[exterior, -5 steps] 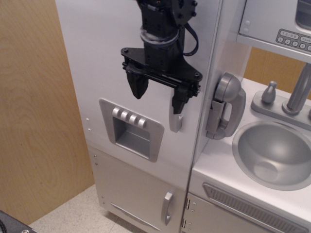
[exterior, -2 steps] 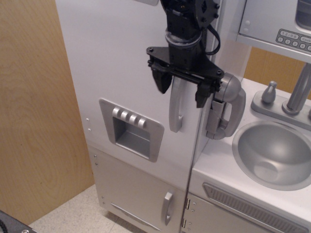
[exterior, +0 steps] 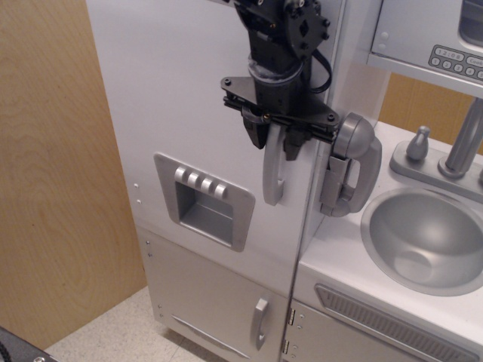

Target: Open fridge

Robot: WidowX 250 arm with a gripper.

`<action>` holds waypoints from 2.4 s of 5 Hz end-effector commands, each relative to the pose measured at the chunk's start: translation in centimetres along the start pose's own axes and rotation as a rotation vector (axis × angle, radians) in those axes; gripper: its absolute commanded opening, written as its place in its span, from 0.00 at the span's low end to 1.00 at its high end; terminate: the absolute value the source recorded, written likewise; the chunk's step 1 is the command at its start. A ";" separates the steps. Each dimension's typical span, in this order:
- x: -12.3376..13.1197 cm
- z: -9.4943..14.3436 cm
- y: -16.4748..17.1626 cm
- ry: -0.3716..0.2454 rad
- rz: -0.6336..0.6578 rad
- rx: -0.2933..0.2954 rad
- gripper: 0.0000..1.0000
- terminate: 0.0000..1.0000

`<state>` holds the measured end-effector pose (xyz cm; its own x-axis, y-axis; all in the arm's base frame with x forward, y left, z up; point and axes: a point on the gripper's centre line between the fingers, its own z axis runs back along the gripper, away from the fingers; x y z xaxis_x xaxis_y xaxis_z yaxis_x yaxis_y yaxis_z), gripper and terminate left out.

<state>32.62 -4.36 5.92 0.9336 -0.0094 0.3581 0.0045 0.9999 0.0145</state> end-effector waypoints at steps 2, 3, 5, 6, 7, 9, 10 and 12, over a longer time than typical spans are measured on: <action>-3.8 2.4 4.0 -0.050 -0.015 0.044 0.00 0.00; -6.0 2.8 5.4 0.005 -0.061 0.049 0.00 0.00; -9.9 4.4 3.3 0.173 -0.121 0.003 1.00 0.00; -10.5 5.3 0.6 0.223 -0.110 -0.020 1.00 0.00; -11.4 5.5 -1.8 0.237 -0.133 -0.018 1.00 0.00; -8.7 2.8 -7.0 0.296 -0.178 -0.054 1.00 0.00; -5.7 2.7 -8.1 0.227 -0.173 -0.050 1.00 0.00; -2.7 2.8 -5.1 0.194 -0.107 -0.004 1.00 0.00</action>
<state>28.44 -9.45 5.41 0.9850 -0.1143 0.1292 0.1086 0.9928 0.0502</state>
